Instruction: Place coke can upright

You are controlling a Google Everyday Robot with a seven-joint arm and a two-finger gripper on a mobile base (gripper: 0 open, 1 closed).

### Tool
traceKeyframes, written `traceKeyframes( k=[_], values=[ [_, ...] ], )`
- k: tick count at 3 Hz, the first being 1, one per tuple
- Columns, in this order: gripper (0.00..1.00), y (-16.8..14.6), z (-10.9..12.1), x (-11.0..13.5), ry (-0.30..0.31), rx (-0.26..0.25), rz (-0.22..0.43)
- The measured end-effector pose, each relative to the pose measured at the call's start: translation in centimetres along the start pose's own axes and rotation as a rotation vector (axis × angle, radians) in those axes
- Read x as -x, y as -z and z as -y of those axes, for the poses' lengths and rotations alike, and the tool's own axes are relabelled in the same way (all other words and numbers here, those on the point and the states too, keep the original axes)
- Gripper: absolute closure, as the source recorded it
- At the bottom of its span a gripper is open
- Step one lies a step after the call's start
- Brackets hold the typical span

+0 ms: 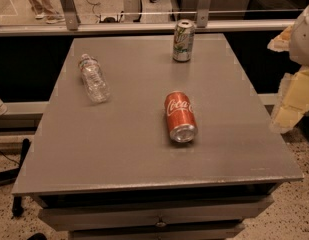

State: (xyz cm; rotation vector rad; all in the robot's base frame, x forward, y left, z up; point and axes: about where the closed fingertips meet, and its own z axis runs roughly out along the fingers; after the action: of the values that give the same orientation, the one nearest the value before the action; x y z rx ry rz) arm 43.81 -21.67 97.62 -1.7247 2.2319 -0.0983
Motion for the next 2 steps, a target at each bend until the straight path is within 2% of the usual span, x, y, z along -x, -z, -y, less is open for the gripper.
traceKeyframes(
  k=[1, 2],
  values=[
    [0.00, 0.00, 0.00, 0.00, 0.000, 0.000, 0.000],
    [0.00, -0.17, 0.19, 0.45, -0.011, 0.005, 0.042]
  ],
)
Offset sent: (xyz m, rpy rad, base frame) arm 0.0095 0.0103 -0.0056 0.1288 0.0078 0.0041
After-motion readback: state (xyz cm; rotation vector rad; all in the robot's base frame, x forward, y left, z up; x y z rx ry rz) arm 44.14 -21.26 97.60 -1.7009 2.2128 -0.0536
